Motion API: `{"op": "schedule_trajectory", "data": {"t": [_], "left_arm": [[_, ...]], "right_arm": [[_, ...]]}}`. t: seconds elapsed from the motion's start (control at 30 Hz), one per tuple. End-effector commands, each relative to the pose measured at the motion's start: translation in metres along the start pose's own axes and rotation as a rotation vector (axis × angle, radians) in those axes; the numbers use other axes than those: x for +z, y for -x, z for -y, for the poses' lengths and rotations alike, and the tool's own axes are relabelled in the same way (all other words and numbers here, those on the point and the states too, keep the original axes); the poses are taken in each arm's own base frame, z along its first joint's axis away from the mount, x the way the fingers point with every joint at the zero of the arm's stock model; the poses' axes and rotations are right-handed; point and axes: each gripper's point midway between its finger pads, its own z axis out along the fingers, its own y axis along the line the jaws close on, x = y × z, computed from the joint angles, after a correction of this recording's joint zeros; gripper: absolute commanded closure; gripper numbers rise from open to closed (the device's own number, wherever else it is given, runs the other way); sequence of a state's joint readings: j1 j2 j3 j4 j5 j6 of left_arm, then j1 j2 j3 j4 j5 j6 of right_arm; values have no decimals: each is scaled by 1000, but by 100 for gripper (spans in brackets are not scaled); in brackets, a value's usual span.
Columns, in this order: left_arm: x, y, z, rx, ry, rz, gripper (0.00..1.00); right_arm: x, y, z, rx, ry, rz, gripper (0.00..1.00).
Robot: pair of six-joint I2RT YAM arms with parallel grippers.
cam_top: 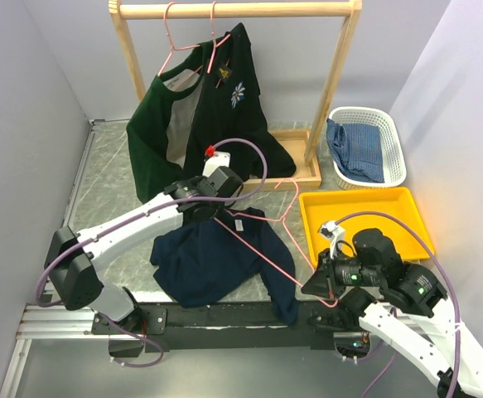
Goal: Place the t-shirt on the hanger
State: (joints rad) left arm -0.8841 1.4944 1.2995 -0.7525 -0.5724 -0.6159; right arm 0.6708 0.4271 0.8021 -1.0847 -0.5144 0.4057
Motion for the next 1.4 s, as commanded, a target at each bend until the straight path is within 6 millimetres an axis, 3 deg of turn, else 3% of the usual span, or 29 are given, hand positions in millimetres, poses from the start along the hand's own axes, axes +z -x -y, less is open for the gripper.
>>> {"op": "schedule_trajectory", "data": {"t": [0.0,0.23,0.37,0.6,1.03,1.37], "left_arm": [[-21,23,3,-36,-83,73,99],[-42,24,-3,-31,-143,100,99],[-35,13,-18,-16,-74,88,99],[-24,5,-22,-17,-30,67,99],[-50,23,-23,-35,-99,108,99],[-52,28,-26,-28,-90,117,99]], "right_arm": [[0,15,-12,-67,40,20,100],[-4,30,-3,-108,-60,40,100],[-16,36,-16,-126,-34,60,100],[-23,31,-8,-114,-80,62,100],[-1,22,-10,-131,-17,-8,100],[-1,18,-20,-158,-5,-21,100]]}}
